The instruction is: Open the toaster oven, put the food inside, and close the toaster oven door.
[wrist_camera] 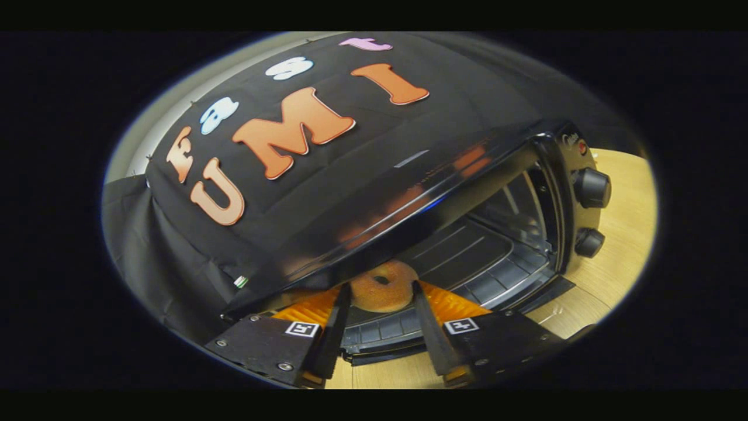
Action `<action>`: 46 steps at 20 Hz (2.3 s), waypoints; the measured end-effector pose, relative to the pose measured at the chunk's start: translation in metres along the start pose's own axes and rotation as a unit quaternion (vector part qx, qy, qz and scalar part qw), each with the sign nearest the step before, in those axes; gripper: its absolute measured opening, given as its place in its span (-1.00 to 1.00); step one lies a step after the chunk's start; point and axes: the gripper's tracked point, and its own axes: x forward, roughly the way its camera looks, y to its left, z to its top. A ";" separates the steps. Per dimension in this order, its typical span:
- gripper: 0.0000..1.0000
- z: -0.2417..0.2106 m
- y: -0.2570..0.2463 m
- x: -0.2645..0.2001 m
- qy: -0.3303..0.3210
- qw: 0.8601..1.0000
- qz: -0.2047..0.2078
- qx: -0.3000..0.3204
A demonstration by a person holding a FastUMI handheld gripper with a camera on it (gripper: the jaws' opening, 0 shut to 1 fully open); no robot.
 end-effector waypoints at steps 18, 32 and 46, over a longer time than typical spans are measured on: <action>0.96 -0.004 -0.011 -0.132 -0.026 0.989 -0.014 -0.144; 0.97 -0.068 -0.076 -0.226 0.023 0.969 -0.068 -0.237; 0.98 -0.115 -0.096 -0.192 0.077 0.950 -0.083 -0.292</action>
